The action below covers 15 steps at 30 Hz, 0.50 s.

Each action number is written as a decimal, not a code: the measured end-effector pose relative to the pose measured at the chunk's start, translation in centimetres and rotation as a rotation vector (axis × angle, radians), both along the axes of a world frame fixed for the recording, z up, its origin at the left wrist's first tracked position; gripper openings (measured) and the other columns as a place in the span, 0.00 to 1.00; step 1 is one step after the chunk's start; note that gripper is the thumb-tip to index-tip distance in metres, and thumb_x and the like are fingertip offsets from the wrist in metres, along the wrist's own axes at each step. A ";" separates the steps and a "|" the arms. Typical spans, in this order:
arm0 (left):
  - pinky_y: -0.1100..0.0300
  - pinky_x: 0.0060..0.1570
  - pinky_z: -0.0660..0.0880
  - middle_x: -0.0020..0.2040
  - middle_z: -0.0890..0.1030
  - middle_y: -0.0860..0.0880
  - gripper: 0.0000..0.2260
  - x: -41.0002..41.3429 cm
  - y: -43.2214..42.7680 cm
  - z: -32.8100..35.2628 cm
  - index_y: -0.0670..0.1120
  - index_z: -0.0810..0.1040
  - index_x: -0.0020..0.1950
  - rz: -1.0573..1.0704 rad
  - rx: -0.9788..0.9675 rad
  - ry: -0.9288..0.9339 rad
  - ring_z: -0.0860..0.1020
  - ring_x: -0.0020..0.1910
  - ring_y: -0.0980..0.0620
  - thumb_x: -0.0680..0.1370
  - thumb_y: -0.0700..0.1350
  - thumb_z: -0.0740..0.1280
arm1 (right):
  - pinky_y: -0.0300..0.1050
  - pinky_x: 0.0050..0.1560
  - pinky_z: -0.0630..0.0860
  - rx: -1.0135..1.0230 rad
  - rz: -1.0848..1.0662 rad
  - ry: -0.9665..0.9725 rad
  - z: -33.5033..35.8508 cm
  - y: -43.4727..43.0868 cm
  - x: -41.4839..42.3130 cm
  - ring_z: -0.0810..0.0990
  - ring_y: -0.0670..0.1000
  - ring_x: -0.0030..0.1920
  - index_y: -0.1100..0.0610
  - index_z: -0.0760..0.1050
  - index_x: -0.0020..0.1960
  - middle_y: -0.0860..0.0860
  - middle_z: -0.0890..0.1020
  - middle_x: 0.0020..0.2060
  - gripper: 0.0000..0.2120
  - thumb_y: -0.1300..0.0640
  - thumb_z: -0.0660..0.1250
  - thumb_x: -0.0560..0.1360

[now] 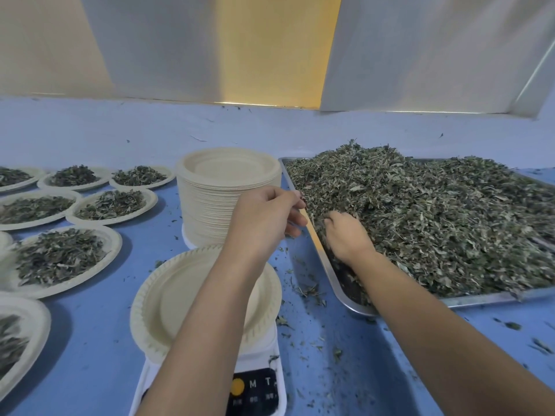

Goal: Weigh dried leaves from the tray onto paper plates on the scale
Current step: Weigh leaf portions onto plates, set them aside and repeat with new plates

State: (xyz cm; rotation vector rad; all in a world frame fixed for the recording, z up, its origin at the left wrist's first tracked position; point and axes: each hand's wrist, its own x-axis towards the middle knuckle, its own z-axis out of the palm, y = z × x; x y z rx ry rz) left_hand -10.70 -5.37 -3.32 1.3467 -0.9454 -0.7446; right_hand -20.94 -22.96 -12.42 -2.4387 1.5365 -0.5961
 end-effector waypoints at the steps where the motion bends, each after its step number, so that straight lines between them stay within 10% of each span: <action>1: 0.72 0.22 0.66 0.24 0.77 0.52 0.11 0.1 0.0 0.0 0.43 0.78 0.37 0.002 0.000 -0.001 0.72 0.21 0.57 0.78 0.42 0.64 | 0.48 0.50 0.67 -0.020 -0.018 -0.075 0.1 0.0 0.0 0.73 0.61 0.59 0.59 0.69 0.67 0.59 0.73 0.60 0.18 0.55 0.49 0.83; 9: 0.70 0.23 0.66 0.24 0.78 0.53 0.11 0.5 -0.1 -0.1 0.45 0.78 0.35 0.025 0.000 -0.025 0.72 0.22 0.58 0.78 0.44 0.64 | 0.61 0.72 0.55 0.153 0.126 0.125 -1.0 -0.8 0.2 0.51 0.60 0.76 0.43 0.53 0.77 0.53 0.52 0.77 0.22 0.45 0.43 0.83; 15: 0.70 0.23 0.66 0.24 0.78 0.52 0.11 0.4 -0.2 -0.3 0.45 0.77 0.36 0.020 0.007 -0.035 0.72 0.22 0.57 0.78 0.43 0.64 | 0.60 0.71 0.58 0.187 0.131 0.320 -1.1 -0.8 0.1 0.55 0.64 0.73 0.49 0.53 0.77 0.59 0.56 0.75 0.22 0.50 0.44 0.84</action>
